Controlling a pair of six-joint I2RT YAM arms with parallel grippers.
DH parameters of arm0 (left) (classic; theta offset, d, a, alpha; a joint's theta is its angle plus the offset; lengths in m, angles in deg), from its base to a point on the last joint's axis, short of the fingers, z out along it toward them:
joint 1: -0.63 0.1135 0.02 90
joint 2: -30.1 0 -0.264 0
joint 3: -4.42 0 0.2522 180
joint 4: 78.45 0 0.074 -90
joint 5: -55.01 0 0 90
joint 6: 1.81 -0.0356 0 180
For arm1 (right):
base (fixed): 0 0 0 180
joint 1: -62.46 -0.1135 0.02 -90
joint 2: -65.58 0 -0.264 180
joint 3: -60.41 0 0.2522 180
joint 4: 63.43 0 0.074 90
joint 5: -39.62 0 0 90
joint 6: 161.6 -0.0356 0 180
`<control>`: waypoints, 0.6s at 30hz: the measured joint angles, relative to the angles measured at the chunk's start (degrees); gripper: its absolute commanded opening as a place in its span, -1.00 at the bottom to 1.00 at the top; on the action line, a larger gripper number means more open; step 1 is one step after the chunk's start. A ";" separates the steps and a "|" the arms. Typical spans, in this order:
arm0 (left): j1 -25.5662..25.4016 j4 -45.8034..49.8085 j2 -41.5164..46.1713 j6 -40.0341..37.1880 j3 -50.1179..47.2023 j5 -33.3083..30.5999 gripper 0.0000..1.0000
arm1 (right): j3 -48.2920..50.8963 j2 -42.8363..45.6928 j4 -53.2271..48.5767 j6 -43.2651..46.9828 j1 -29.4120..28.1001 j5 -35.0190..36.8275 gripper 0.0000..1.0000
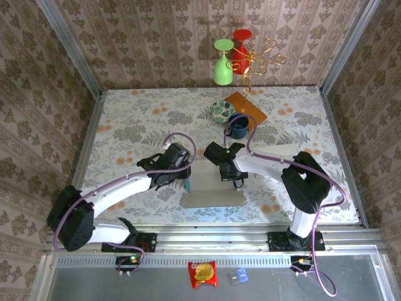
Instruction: Fold the paper box
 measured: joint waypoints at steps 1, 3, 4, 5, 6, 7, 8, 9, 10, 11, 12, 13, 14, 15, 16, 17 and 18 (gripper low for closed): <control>0.94 0.26 0.85 0.09 0.55 0.57 -0.08 | 0.00 -0.09 -0.35 -0.48 0.28 -0.70 -1.00; 3.08 0.74 2.58 0.20 1.88 1.90 -0.08 | 0.00 -0.11 -1.05 -1.57 1.07 -2.29 -1.00; 4.07 0.94 3.13 0.22 2.54 2.56 -0.08 | 0.00 -0.11 -1.31 -2.16 1.49 -3.06 -1.00; 5.18 1.03 3.76 0.22 3.39 3.15 -0.09 | 0.00 -0.11 -1.68 -2.95 2.10 -4.04 -1.00; 6.29 1.25 4.35 0.24 4.17 3.74 -0.09 | 0.00 -0.11 -2.16 -4.02 2.84 -5.07 -1.00; 7.32 1.49 4.92 0.24 4.81 4.26 -0.10 | 0.00 -0.11 -2.49 -4.83 3.48 -5.88 -1.00; 8.35 1.84 5.49 0.24 5.42 4.70 -0.11 | 0.00 -0.09 -2.73 -5.95 4.33 -7.02 -1.00; 9.64 2.45 6.14 0.24 6.08 5.38 -0.13 | 0.04 -0.07 -2.91 -7.41 5.40 -8.33 -1.00; 10.64 2.91 6.67 0.22 6.45 5.97 -0.15 | 0.20 0.04 -2.91 -8.63 6.25 -9.38 -1.00; 11.85 3.50 7.30 0.24 6.69 6.62 -0.16 | 0.76 0.33 -2.62 -10.38 7.50 -10.95 -1.00; 13.22 4.13 8.00 0.22 6.75 7.41 -0.18 | 1.62 0.83 -2.36 -12.24 8.63 -12.55 -1.00; 14.21 4.74 8.48 0.22 6.75 7.93 -0.19 | 2.60 1.44 -1.99 -13.94 9.57 -14.10 -1.00; 15.43 5.51 9.05 0.20 6.69 8.70 -0.20 | 3.87 2.25 -1.55 -16.17 10.60 -15.91 -1.00; 16.55 6.08 9.73 0.20 6.40 9.46 -0.22 | 5.33 3.17 -0.76 -18.75 11.56 -17.77 -1.00; 17.27 6.54 10.25 0.17 6.01 10.10 -0.24 | 6.56 4.00 0.07 -21.03 12.37 -19.32 -1.00; 18.03 7.10 11.02 0.20 5.20 10.97 -0.26 | 7.87 4.85 1.05 -24.09 13.07 -21.16 -1.00; 18.45 7.52 11.69 0.22 4.24 11.82 -0.28 | 8.83 5.53 1.92 -27.19 13.46 -22.88 -1.00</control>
